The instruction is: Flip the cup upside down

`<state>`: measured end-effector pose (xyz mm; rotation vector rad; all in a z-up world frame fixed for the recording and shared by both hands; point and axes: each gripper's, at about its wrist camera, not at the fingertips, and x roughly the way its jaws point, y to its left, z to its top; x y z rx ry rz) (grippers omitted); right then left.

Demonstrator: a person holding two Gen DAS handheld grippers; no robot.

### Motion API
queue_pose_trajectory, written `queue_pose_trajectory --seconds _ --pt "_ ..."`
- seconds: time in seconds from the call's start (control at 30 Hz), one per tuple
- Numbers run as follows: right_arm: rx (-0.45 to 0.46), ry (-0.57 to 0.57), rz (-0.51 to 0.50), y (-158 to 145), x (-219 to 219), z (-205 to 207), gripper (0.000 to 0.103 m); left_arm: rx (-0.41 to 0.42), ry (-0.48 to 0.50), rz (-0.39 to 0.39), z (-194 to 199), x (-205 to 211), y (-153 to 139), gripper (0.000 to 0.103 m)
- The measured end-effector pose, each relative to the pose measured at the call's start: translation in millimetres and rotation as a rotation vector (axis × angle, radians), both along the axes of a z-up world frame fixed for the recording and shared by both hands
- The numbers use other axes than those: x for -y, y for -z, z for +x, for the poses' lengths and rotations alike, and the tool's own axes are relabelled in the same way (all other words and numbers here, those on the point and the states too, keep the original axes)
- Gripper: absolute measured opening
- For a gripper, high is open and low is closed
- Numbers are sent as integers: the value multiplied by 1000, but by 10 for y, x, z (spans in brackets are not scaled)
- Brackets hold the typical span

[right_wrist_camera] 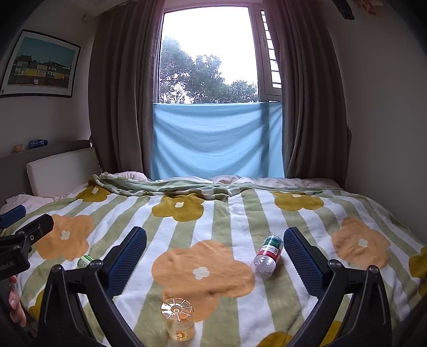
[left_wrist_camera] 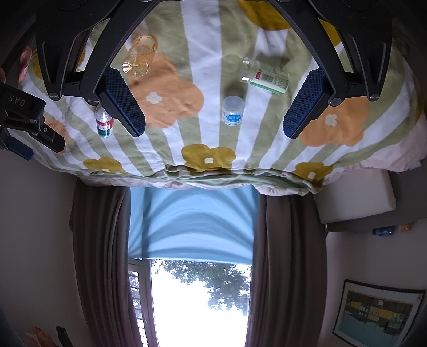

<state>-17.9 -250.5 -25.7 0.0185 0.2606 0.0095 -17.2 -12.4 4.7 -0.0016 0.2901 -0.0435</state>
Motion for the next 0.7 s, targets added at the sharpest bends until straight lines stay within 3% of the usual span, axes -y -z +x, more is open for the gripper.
queue_pose_trajectory --seconds 0.37,0.7 --pt "2 -1 1 2 1 1 103 34 -3 41 -59 63 -26 103" --pt "2 1 0 -3 -2 2 103 115 -46 57 -201 46 -50 103"
